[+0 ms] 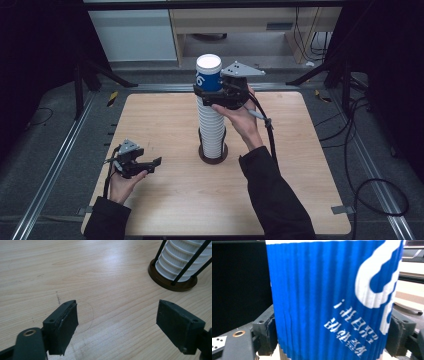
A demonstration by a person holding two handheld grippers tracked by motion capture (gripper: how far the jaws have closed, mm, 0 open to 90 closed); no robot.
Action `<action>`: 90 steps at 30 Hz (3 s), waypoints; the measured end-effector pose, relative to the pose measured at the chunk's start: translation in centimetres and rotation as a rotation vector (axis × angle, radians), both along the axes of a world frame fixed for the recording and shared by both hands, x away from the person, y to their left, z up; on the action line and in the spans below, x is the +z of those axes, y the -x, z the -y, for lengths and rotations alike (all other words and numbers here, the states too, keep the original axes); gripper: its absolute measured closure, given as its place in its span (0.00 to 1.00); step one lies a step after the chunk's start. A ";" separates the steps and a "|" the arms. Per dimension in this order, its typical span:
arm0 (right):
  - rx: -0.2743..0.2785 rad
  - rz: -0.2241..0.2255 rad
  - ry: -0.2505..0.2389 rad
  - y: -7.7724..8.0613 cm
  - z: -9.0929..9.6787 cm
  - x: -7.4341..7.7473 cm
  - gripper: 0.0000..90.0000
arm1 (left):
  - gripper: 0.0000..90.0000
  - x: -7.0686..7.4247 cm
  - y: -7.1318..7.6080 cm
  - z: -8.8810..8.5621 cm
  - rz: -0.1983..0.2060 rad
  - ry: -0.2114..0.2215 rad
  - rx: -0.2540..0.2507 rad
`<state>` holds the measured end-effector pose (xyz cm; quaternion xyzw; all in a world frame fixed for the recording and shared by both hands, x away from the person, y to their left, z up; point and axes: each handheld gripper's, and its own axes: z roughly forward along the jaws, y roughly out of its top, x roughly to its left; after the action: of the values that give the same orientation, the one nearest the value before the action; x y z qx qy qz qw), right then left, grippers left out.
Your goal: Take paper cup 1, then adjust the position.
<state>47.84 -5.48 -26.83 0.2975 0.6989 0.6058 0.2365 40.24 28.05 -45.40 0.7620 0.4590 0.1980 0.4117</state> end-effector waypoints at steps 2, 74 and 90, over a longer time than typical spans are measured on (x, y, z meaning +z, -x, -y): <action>0.002 0.000 0.001 0.0 0.1 0.1 0.20 | 0.19 0.0 0.0 0.0 -0.001 -0.001 0.000; -0.066 0.029 0.102 6.4 12.1 -3.7 0.22 | 0.20 0.2 0.2 0.3 -0.009 0.011 -0.029; 0.002 -0.010 0.193 8.0 12.5 -9.2 0.22 | 0.20 1.9 0.9 1.0 0.008 0.017 -0.090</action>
<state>39.87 -17.96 -36.04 0.2755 0.7557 0.5343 0.2599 39.34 27.03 -43.54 0.7778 0.4241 0.1783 0.4283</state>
